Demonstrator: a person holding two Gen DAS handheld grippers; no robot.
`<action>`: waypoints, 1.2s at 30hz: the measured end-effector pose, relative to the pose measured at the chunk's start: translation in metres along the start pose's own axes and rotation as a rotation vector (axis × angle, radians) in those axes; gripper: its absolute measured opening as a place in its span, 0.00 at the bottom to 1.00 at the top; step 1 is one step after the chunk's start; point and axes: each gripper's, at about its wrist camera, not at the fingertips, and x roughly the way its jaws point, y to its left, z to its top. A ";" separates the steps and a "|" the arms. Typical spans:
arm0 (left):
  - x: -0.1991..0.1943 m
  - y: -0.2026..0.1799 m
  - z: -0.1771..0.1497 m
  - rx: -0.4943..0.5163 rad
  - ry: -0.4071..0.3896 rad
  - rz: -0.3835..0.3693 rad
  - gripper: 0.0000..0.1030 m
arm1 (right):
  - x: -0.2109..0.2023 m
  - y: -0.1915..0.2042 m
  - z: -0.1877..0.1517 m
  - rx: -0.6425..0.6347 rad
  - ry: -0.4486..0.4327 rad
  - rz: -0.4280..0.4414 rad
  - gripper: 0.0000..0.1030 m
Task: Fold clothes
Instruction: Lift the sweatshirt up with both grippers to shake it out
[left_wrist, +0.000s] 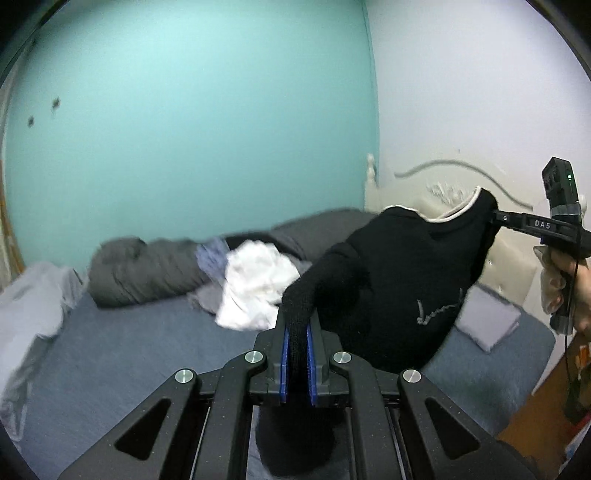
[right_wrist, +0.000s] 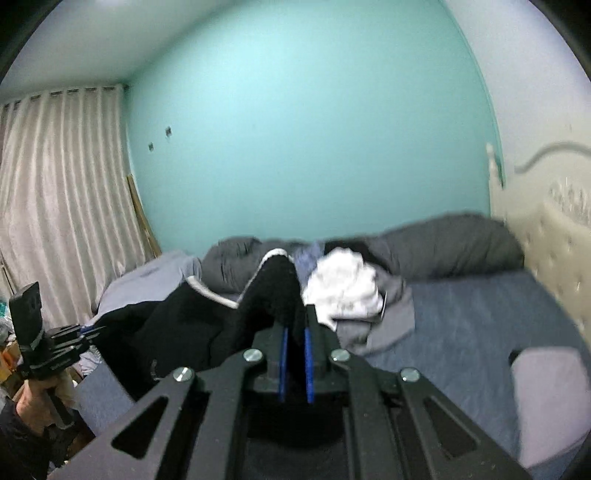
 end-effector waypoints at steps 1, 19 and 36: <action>-0.010 0.002 0.009 0.001 -0.014 0.005 0.07 | -0.008 0.003 0.011 -0.014 -0.015 0.000 0.07; -0.121 0.000 0.034 0.088 -0.124 0.083 0.07 | -0.110 0.021 0.048 -0.098 -0.104 0.013 0.07; -0.177 0.007 0.050 0.082 -0.215 0.109 0.07 | -0.150 0.057 0.080 -0.171 -0.177 0.052 0.07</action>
